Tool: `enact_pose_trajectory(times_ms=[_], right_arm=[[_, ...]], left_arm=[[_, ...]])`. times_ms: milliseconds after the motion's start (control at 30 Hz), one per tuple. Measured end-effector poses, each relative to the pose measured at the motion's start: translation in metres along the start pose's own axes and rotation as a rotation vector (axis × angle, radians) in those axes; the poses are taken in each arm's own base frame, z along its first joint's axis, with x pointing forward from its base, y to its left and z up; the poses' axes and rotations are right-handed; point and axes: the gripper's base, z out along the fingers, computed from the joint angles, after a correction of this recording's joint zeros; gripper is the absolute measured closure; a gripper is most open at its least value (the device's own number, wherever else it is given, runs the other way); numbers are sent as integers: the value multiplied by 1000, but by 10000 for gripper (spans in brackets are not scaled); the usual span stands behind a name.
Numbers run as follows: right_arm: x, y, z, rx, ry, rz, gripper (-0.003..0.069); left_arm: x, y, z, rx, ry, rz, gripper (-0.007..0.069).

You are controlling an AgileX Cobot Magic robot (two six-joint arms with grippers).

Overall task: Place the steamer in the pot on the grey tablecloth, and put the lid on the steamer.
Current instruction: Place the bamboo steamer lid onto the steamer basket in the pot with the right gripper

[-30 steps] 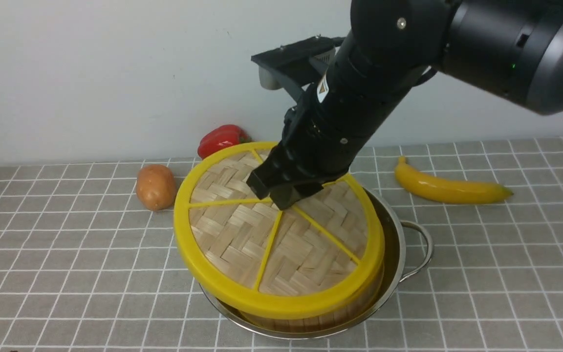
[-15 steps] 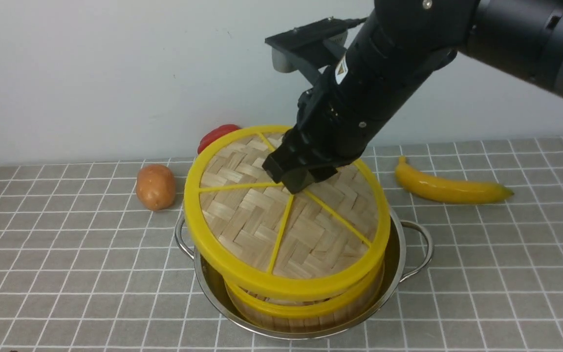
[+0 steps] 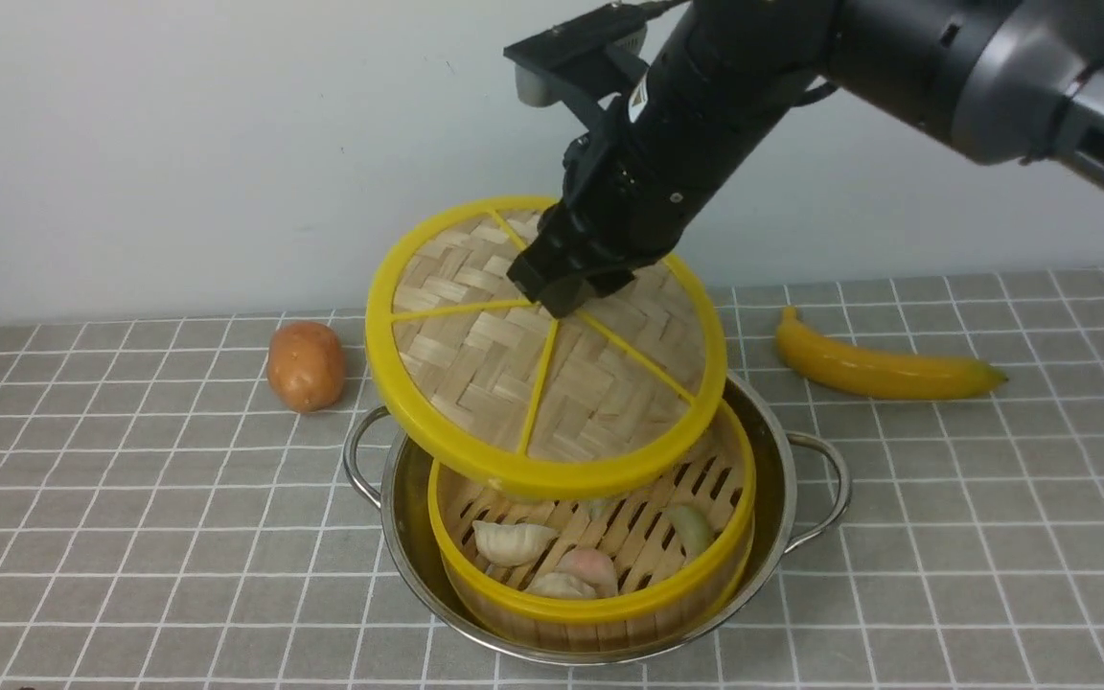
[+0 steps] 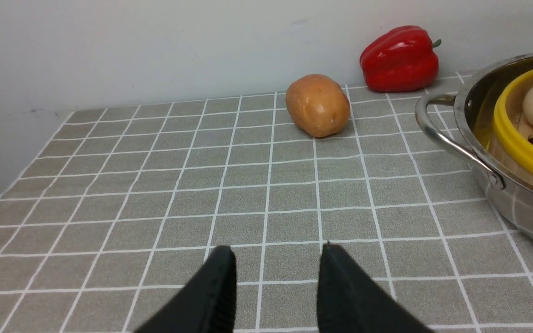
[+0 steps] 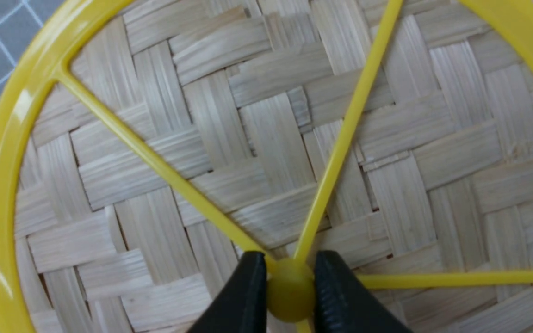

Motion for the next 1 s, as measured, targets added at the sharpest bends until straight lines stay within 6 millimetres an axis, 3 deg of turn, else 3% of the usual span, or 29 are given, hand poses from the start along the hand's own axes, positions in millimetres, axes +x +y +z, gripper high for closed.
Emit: enact_pose_trajectory(times_ms=[233,500,700,867,1000], right_arm=[[-19,-11,-26,16,-114,41,514],[-18,-19,-3,-8,-79,98,514],[1,-13,-23,-10,-42,147,514],[40,-10,-18,46,100,121,514],[46,-8,-12,78,137,74,514]], left_arm=[[0,0,0,0,0,0,382],[0,0,0,0,0,0,382],[0,0,0,0,0,0,382],[0,0,0,0,0,0,382],[0,0,0,0,0,0,382]])
